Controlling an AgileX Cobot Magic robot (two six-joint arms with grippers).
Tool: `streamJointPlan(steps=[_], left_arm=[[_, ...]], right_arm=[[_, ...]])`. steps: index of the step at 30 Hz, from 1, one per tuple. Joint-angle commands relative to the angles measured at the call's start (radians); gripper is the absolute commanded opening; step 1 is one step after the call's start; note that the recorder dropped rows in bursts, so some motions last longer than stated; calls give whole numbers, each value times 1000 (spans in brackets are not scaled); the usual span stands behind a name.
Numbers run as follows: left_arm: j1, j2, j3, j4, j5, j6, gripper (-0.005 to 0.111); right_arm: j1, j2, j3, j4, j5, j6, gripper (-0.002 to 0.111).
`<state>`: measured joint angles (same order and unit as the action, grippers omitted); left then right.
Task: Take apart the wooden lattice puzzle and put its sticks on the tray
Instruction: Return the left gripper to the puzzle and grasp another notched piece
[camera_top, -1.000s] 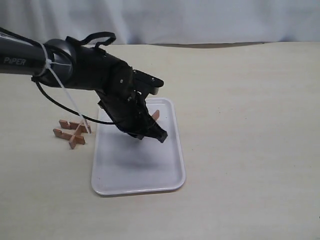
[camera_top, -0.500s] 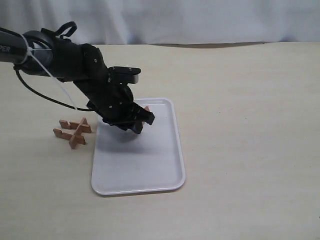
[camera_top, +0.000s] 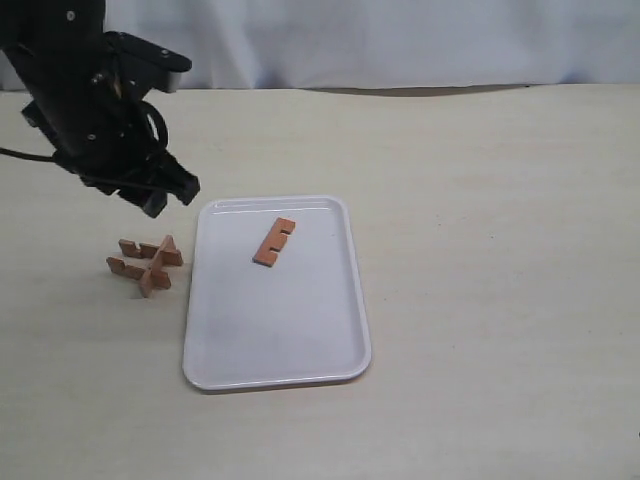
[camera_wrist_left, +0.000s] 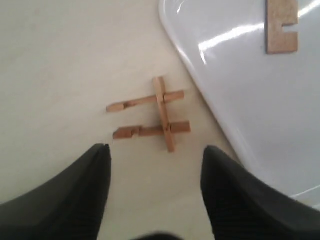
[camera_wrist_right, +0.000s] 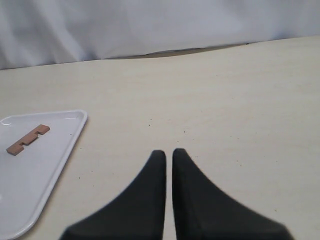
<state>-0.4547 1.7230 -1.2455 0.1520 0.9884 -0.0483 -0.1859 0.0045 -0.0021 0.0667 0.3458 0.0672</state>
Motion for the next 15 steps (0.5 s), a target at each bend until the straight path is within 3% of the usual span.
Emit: streamJointPlan(steps=[1,12,15], left_arm=[[5,-51,103,11,-8,-35,52],[5,-66,367,9,-282,-129,52],[5,-66,417,9,-387,-144,46]], right_arm=[[3,-5,2,-3,-1,-1,4],[3,-5,2,-3,-1,-1,4],[3,-5,2,-3,-1,-1,4]])
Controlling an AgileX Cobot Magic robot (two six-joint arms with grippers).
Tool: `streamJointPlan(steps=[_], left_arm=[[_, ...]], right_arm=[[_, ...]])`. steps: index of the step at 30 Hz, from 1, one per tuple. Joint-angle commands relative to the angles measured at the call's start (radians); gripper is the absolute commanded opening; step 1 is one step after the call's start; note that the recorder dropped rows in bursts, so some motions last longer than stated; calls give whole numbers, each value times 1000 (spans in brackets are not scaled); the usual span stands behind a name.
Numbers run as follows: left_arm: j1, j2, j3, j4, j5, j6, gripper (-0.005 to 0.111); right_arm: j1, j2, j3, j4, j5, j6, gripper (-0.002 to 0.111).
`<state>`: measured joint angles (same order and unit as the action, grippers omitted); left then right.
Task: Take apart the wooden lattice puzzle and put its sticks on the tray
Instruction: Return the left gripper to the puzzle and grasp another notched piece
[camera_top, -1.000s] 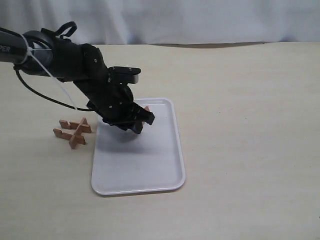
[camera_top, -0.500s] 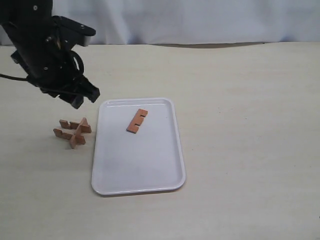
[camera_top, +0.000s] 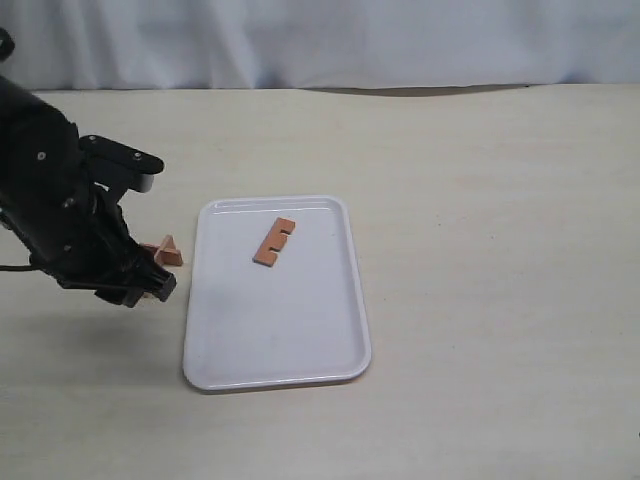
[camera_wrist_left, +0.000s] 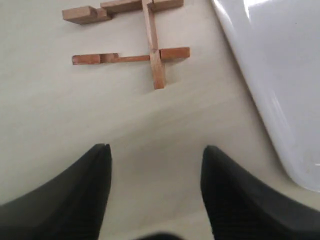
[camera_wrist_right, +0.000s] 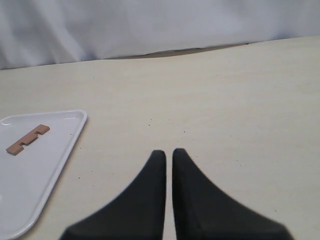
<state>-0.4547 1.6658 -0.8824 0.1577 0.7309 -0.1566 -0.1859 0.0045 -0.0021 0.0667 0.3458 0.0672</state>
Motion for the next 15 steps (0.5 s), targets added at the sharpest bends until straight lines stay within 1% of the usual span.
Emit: streamJointPlan(steps=[1,5,10,15], left_arm=[[5,-7,67,3,-164,-36,43],[5,22,78,6,-233,-59,31],[13,83,78,11,-274,-59,31],[71,119,78,13,-289,-72,31]], right_arm=[[3,-5,2,-3,-1,-1,4],[3,-5,2,-3,-1,-1,4],[3,-5,2,-3,-1,-1,4],[3,-5,2,-3,-1,-1,4]])
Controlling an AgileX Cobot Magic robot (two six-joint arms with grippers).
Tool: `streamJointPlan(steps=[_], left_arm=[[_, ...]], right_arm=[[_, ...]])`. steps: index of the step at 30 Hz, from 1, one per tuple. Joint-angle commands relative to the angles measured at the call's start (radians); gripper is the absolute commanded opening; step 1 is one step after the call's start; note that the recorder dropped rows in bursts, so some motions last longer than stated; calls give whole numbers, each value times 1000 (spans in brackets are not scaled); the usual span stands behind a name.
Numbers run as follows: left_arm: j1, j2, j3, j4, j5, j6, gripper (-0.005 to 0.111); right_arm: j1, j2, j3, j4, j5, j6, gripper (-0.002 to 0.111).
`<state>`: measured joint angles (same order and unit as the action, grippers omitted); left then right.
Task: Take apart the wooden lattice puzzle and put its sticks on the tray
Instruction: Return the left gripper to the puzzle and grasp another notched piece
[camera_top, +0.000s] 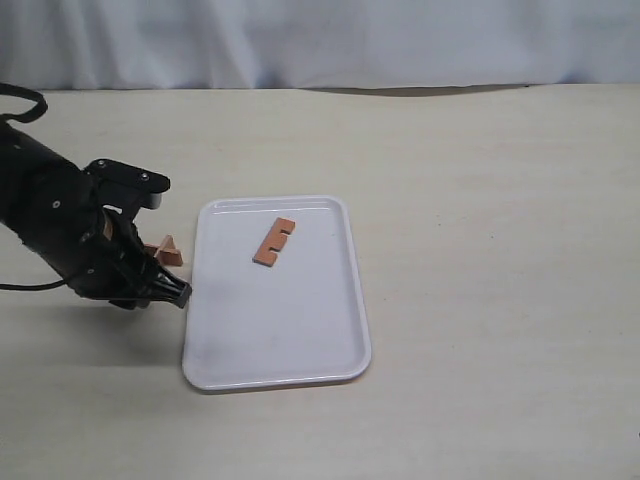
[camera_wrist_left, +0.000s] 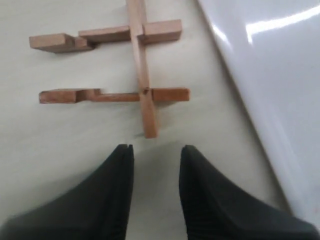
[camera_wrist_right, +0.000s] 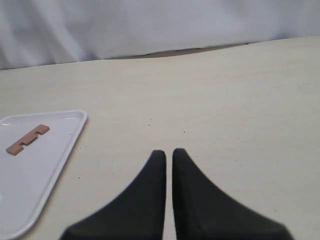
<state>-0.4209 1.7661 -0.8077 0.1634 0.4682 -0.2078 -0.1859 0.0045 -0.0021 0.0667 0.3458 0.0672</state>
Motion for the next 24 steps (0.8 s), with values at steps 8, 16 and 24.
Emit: streamJointPlan(steps=[8,16,24], left_arm=[[47,21,3,0,-67,-24,31],[36,21,3,-18,-41,-4,40],[36,21,3,-34,-87,-2,49]], right_arm=[[3,-5,2,-3,-1,-1,4],[3,-5,2,-3,-1,-1,4],[3,-5,2,-3,-1,-1,4]])
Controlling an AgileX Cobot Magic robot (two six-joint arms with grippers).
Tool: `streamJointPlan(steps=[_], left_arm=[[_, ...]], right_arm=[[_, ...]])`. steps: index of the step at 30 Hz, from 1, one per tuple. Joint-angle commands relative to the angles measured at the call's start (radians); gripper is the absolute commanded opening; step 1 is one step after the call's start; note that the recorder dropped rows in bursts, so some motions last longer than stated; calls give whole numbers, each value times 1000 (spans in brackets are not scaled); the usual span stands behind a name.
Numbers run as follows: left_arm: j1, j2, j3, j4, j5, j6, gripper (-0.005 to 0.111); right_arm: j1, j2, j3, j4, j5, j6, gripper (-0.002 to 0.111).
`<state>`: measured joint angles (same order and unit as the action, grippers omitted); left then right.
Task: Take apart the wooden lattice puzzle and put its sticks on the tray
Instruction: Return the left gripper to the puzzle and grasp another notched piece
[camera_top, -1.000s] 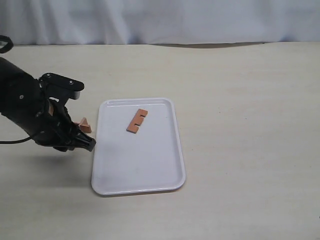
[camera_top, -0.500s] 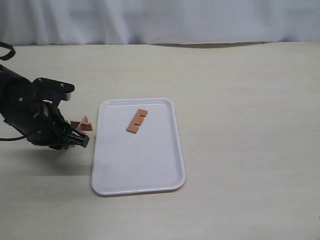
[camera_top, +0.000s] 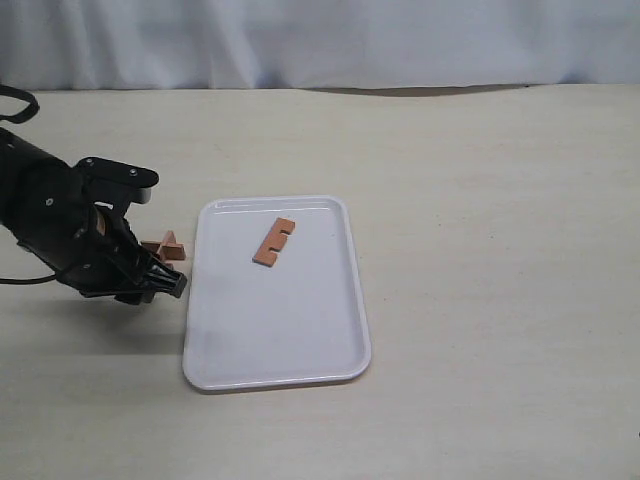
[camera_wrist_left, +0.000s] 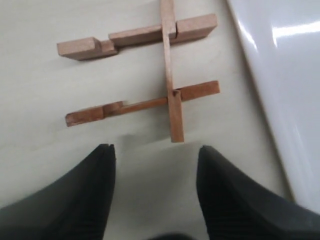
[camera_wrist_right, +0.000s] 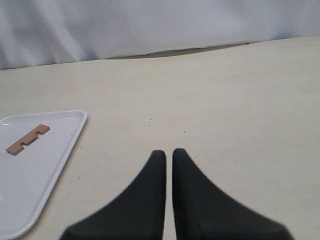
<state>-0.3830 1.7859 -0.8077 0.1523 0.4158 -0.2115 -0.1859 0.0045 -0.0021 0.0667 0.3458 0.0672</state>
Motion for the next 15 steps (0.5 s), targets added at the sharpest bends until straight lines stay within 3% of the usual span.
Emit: streamJointPlan(steps=[1,15], left_arm=[[-2,1,3,-29,-42,1,49],[-2,1,3,-66,-58,-3,48]], right_arm=[[3,-5,2,-3,-1,-1,4],[3,-5,2,-3,-1,-1,4]])
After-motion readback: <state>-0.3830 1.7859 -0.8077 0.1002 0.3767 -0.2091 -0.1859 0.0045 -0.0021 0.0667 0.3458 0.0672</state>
